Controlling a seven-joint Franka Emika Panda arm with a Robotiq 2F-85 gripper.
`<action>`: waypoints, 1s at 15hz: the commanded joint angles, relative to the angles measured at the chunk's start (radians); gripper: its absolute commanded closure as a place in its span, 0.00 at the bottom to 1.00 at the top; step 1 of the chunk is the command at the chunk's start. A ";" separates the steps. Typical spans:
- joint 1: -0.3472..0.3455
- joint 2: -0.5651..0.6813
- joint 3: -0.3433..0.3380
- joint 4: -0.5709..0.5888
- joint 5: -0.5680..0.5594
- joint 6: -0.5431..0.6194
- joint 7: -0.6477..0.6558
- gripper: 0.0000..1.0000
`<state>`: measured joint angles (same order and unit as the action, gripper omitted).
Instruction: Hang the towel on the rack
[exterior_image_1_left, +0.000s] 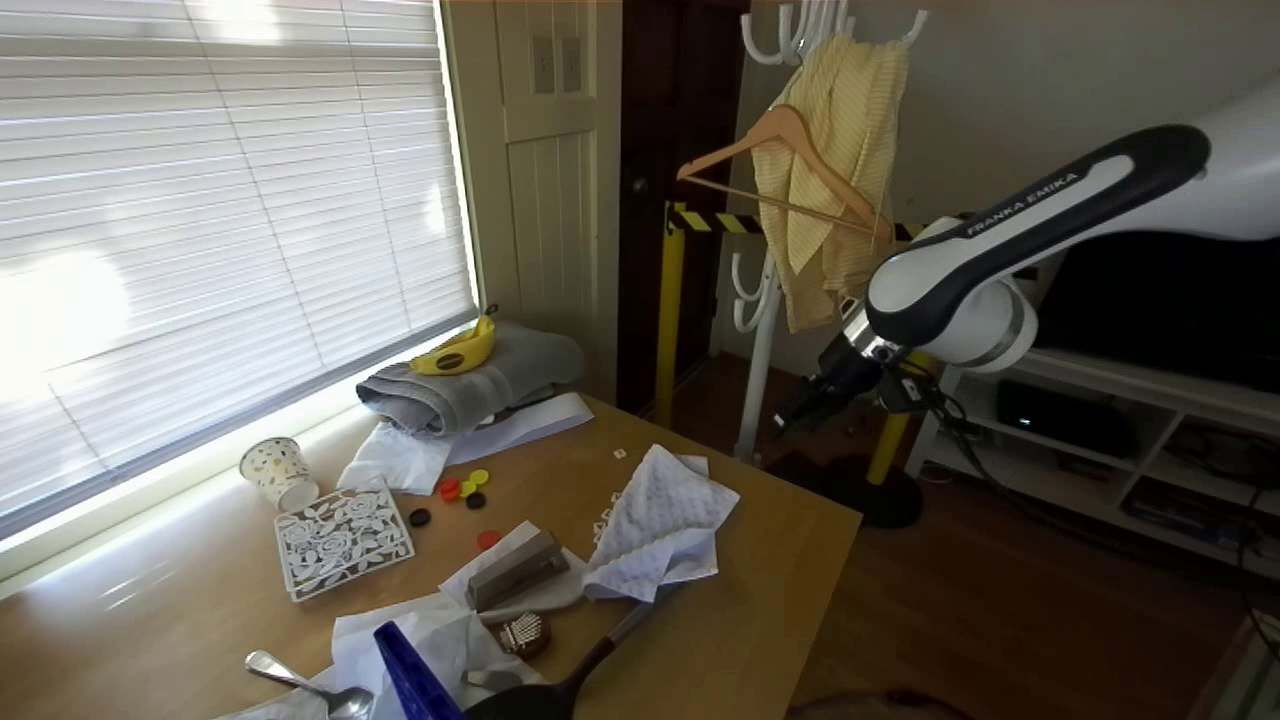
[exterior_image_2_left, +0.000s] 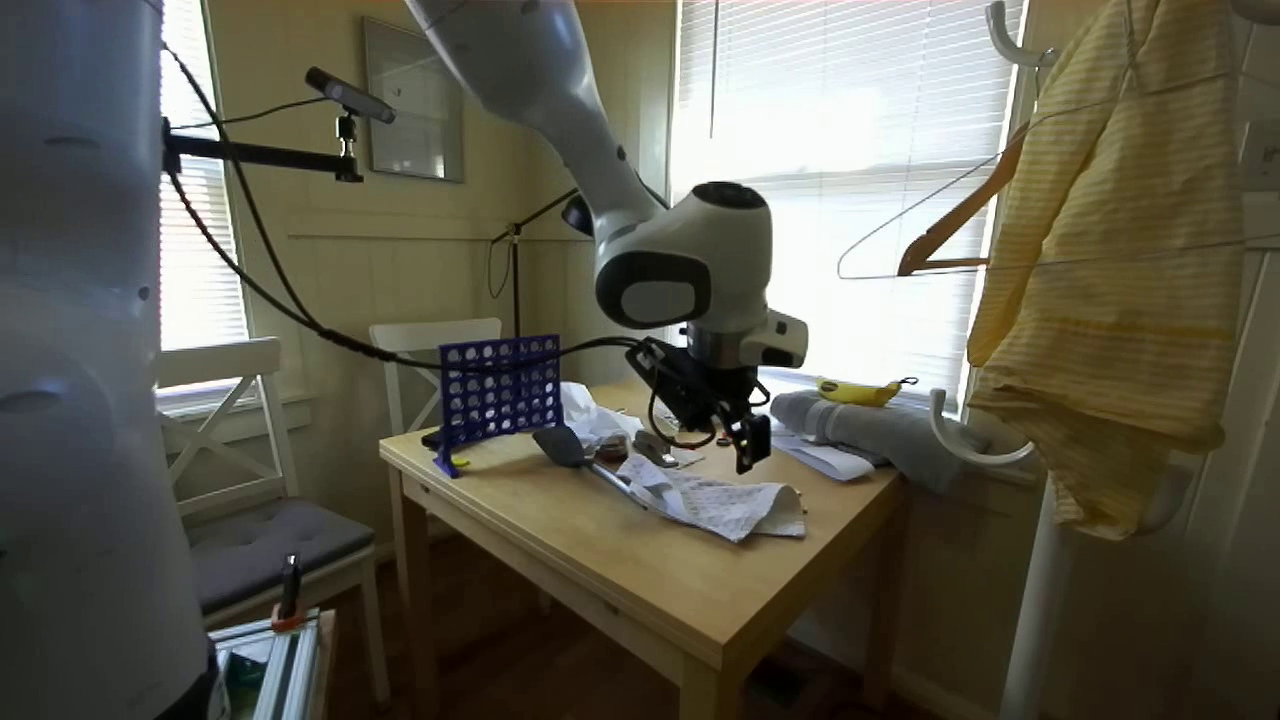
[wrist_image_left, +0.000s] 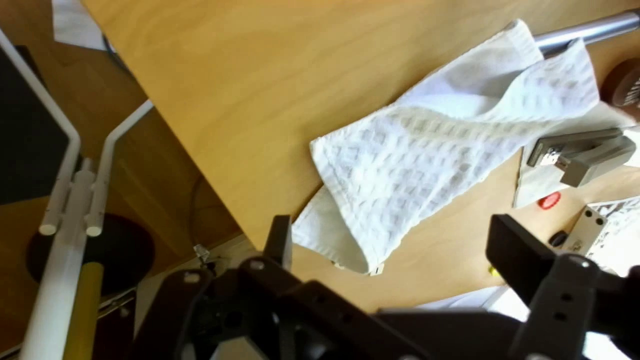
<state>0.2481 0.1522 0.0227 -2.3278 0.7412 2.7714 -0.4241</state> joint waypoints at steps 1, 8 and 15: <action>-0.045 0.170 0.008 0.126 0.075 -0.120 -0.101 0.00; -0.194 0.361 0.131 0.272 -0.045 -0.150 -0.016 0.00; -0.204 0.446 0.181 0.380 -0.137 -0.150 0.035 0.00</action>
<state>0.0633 0.5472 0.1763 -2.0101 0.6651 2.6289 -0.4367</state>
